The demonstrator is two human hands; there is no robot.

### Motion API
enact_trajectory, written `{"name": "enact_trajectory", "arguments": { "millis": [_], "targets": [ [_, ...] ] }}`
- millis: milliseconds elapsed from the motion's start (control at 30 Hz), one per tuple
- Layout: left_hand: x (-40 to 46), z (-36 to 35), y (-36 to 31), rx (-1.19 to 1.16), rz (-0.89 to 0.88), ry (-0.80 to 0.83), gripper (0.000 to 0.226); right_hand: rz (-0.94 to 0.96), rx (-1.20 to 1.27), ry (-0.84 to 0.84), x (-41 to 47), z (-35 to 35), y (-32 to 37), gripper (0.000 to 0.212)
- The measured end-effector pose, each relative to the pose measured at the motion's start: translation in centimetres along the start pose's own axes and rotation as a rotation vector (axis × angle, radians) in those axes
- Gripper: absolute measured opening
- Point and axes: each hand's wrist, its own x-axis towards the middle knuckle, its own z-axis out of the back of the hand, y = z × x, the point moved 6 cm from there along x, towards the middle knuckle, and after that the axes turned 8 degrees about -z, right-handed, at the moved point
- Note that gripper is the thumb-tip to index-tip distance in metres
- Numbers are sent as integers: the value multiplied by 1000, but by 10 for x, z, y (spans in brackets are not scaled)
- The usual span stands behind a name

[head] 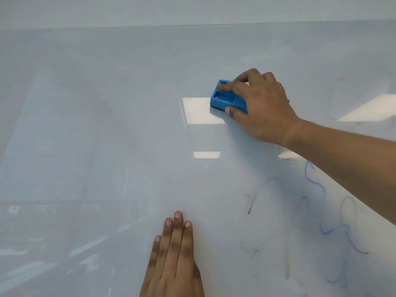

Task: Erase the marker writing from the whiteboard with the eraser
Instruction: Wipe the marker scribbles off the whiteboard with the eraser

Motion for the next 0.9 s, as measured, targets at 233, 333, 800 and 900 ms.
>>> {"name": "enact_trajectory", "arguments": {
  "millis": [233,333,800,900],
  "targets": [
    [-7,13,-8,-102,73,-30,55,439,62,396,-200,13,41,50],
    [-10,11,-7,-122,88,28,58,459,8,407,-214,18,28,45],
    [-19,9,-6,-138,80,23,61,882,136,680,-402,4,106,18],
    [-19,11,-7,-139,82,23,62,910,150,619,-377,4,94,22]
  ]
}}
